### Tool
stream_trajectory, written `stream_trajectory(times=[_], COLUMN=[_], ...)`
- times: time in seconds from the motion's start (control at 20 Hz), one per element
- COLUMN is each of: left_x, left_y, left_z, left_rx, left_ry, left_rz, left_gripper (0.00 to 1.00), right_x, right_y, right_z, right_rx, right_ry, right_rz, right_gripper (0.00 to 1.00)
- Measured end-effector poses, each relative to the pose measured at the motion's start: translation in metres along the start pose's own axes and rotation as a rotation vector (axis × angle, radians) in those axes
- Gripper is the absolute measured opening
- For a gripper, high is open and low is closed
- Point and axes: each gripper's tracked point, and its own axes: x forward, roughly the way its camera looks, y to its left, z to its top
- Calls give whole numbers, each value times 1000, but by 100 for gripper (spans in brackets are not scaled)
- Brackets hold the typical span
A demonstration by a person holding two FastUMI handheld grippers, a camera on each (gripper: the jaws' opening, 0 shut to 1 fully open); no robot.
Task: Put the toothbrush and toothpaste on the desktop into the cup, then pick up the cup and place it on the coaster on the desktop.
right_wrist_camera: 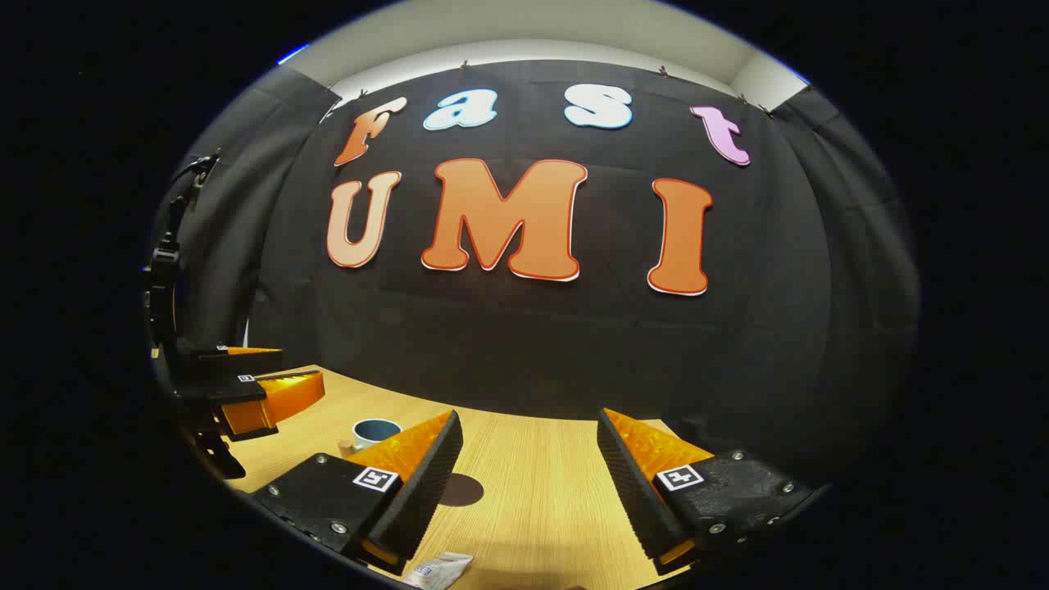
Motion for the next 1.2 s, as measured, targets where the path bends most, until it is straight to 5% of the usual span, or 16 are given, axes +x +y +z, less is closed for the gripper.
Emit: stream_trajectory(times=[0.3,0.75,1.2], left_x=[23,-29,-60], left_y=[-12,4,11], left_z=[6,7,6], left_rx=[21,9,24], left_ry=[12,17,78], left_rz=[-64,28,86], left_gripper=[98,97,97], right_x=[6,-31,-58], right_y=[-18,19,15], right_z=[-1,23,25], right_rx=[-37,-46,-31], right_ry=[28,-7,20], right_rz=[-86,49,47], right_gripper=[99,99,99])
